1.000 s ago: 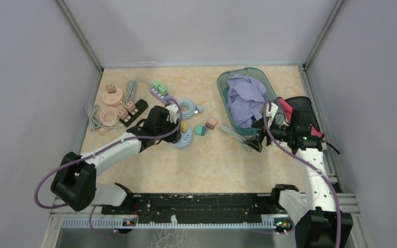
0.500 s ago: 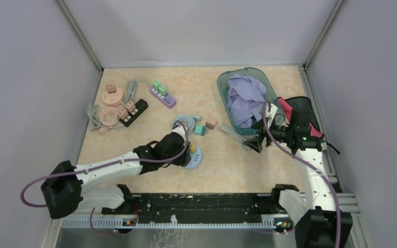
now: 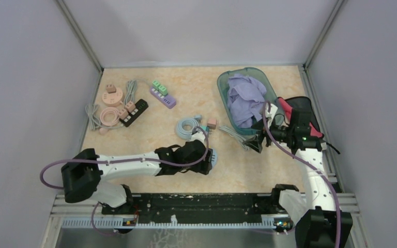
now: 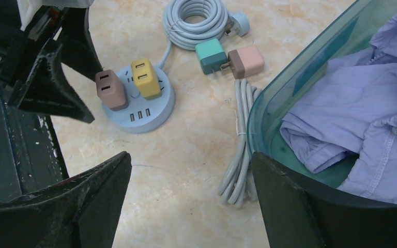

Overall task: Pull the plug off the socket
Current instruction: Move the socket to the center of the board.

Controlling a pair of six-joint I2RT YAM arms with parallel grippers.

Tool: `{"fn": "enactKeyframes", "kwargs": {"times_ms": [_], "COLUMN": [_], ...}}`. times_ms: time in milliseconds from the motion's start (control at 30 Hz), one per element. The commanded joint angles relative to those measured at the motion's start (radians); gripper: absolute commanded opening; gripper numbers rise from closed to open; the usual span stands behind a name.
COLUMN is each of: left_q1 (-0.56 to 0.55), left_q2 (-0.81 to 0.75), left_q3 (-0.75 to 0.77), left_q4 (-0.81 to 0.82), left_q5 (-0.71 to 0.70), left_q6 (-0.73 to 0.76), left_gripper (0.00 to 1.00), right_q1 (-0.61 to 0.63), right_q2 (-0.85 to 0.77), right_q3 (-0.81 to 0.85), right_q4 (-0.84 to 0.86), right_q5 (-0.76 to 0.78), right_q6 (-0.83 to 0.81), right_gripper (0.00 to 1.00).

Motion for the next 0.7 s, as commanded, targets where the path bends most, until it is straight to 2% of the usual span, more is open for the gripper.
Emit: {"fn": "enactKeyframes", "kwargs": {"times_ms": [0,133,267,367,500,667], "left_q1": [-0.015,-0.015,-0.014,-0.009,0.035,0.172], "left_q2": [-0.038,-0.114,-0.263,-0.390,-0.498,-0.496], "left_q3": [-0.016,-0.084,-0.165,-0.257,-0.315,-0.332], "left_q4": [0.122,0.235,0.327,0.403,0.372,0.337], "left_q5": [0.137,0.234,0.259,0.226,0.133,0.107], "left_q6": [0.023,0.096,0.201,0.249,0.284,0.317], "left_gripper": [0.79,0.81,0.83,0.84,0.83,0.82], "right_q1": [0.015,0.015,0.015,0.014,0.014,0.014], "right_q2": [-0.004,-0.004,-0.004,-0.002,-0.002,-0.001], "right_q3": [0.001,0.000,-0.004,-0.007,-0.010,-0.015], "right_q4": [0.037,0.038,0.039,0.041,0.044,0.049], "right_q5": [-0.012,-0.014,-0.020,-0.023,-0.025,-0.028], "right_q6": [-0.011,-0.014,-0.018,-0.020,-0.024,-0.026], "right_gripper": [0.86,0.86,0.86,0.86,0.86,0.86]}}
